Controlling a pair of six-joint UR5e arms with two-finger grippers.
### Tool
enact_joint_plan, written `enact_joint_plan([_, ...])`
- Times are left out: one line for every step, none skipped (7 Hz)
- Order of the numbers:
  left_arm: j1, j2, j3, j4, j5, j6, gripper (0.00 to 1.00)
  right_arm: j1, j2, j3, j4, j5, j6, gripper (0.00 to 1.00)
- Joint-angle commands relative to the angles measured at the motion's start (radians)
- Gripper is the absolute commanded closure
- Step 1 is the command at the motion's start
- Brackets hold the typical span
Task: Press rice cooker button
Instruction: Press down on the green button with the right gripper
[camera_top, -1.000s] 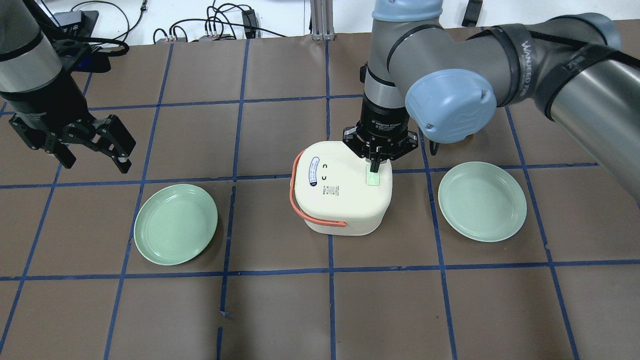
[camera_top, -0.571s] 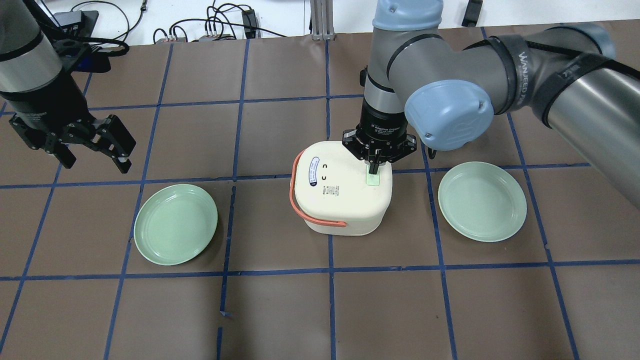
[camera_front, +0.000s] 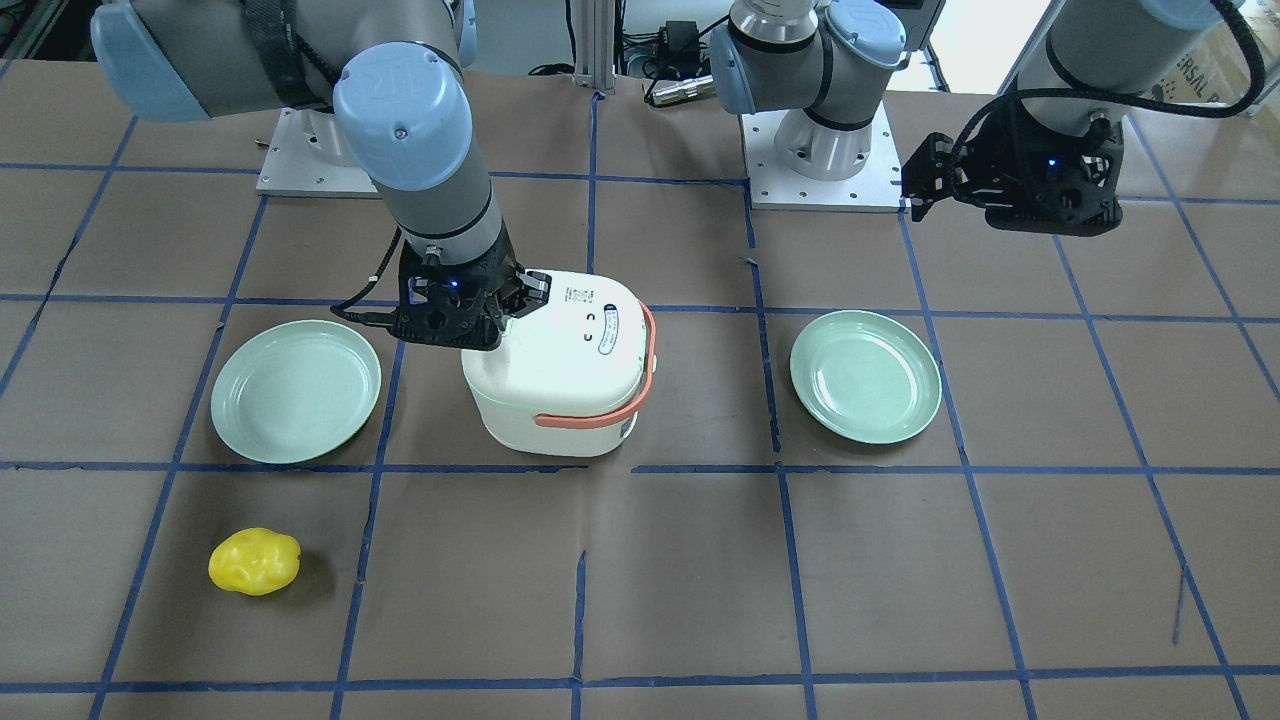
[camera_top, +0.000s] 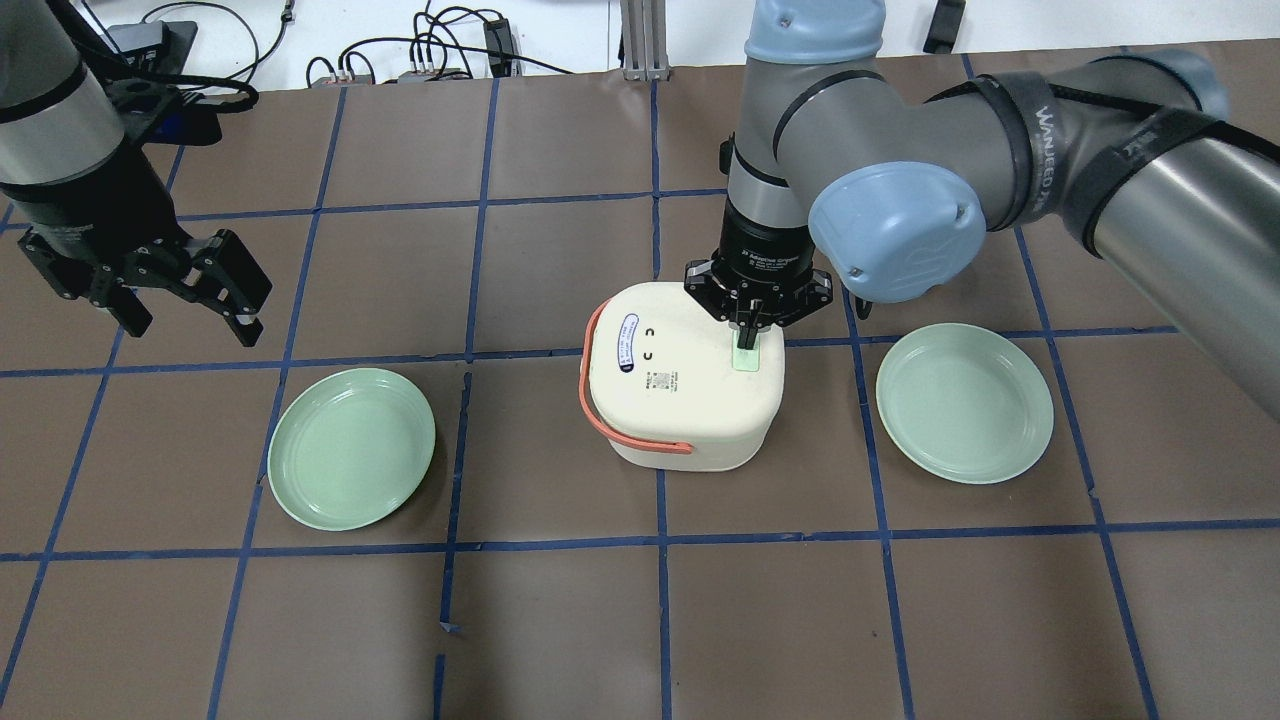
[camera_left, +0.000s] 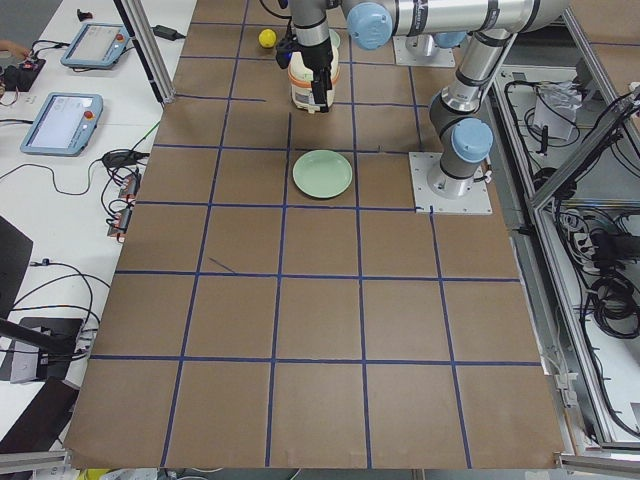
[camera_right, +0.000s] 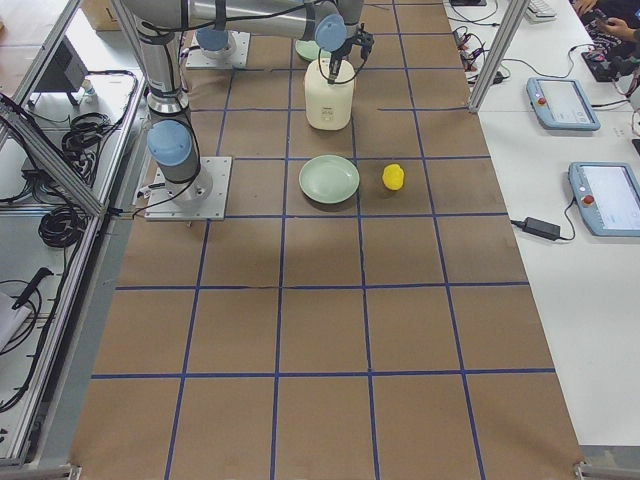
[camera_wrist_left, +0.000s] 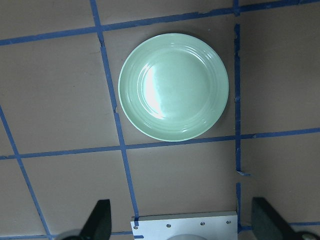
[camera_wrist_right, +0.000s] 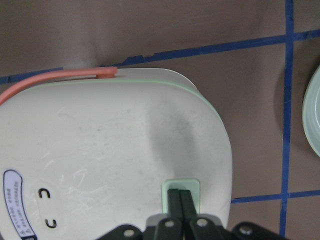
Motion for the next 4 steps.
enact_joint_plan([0.000, 0.000, 0.000, 0.000, 0.000, 0.000, 0.00, 0.000, 0.000, 0.001, 0.001, 0.000, -0.005, 0.86])
enact_joint_plan([0.000, 0.000, 0.000, 0.000, 0.000, 0.000, 0.00, 0.000, 0.000, 0.001, 0.002, 0.000, -0.005, 0.86])
enact_joint_plan([0.000, 0.000, 0.000, 0.000, 0.000, 0.000, 0.00, 0.000, 0.000, 0.001, 0.003, 0.000, -0.005, 0.86])
enact_joint_plan([0.000, 0.000, 0.000, 0.000, 0.000, 0.000, 0.00, 0.000, 0.000, 0.012, 0.000, 0.000, -0.005, 0.86])
